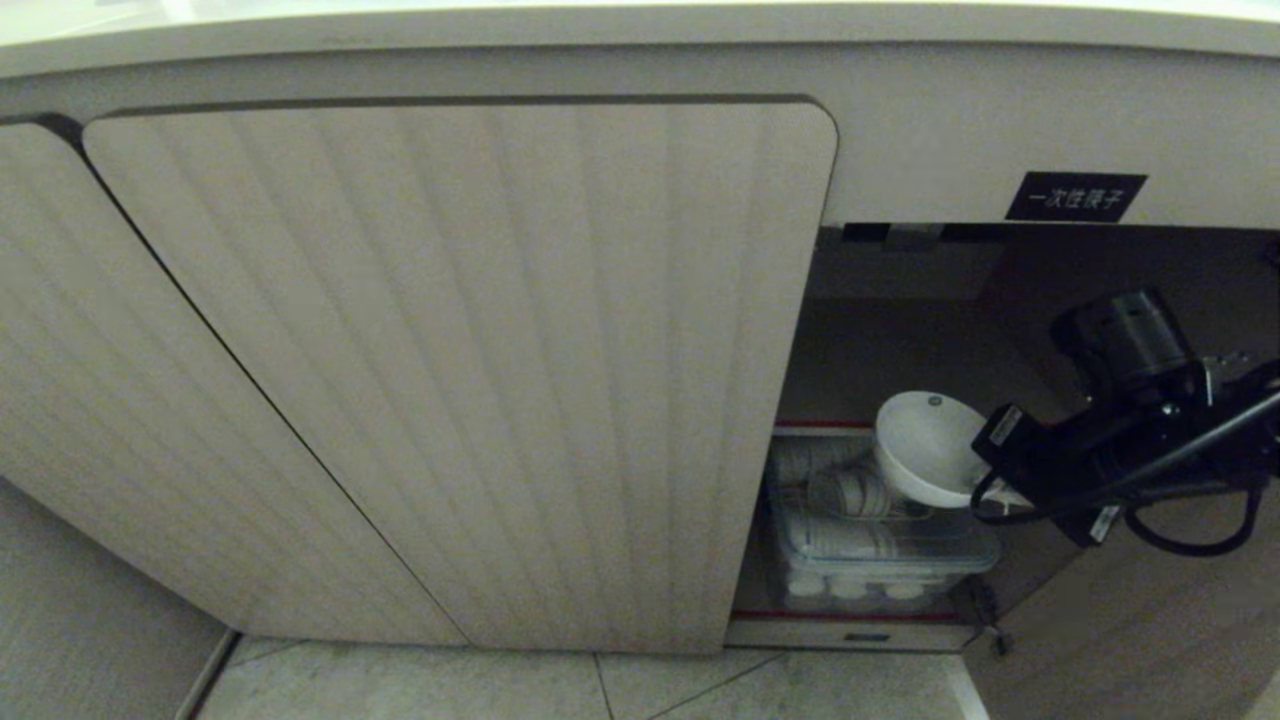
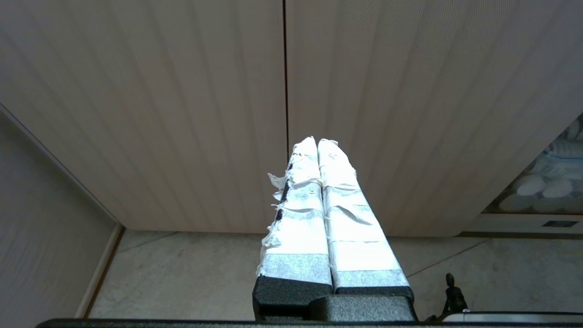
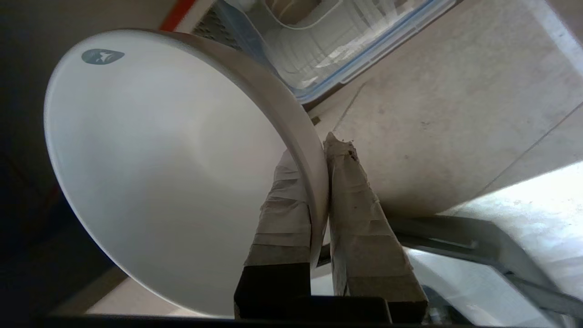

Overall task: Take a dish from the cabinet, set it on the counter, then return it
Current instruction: Put it back into the cabinet

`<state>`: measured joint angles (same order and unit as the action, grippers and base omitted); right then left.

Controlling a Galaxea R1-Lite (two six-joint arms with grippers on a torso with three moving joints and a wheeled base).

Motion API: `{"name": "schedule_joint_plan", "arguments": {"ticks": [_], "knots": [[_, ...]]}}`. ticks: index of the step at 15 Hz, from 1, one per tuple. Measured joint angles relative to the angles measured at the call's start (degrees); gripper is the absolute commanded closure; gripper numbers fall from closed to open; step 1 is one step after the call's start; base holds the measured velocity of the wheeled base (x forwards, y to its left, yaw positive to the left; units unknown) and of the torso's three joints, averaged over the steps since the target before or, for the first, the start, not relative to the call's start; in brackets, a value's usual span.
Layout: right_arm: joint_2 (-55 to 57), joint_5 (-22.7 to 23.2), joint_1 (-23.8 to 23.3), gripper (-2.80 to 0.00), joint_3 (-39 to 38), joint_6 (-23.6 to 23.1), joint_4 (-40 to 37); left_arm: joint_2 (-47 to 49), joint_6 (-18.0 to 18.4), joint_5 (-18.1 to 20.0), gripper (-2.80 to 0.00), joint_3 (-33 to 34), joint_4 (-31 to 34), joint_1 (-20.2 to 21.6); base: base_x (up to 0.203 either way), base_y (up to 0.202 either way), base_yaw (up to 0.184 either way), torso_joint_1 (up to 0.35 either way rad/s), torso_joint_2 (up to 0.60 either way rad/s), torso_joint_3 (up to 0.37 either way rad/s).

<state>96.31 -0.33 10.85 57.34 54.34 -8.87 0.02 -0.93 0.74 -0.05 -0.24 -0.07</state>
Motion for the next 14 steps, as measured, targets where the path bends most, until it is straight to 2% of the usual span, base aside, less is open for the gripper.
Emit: {"name": "schedule_joint_plan", "arguments": {"ticks": [3,14], "knots": [[0.2,0.0,-0.5,0.00,1.2,2.1,-0.2,0.0,0.0,0.0,0.00,0.0,0.0,0.0,0.000,0.000,0.000,0.000,0.00,0.000],[3.5,-0.3,-2.2,0.00,7.6,2.0,-2.1,0.0,0.0,0.0,0.00,0.0,0.0,0.0,0.000,0.000,0.000,0.000,0.00,0.000]]}}
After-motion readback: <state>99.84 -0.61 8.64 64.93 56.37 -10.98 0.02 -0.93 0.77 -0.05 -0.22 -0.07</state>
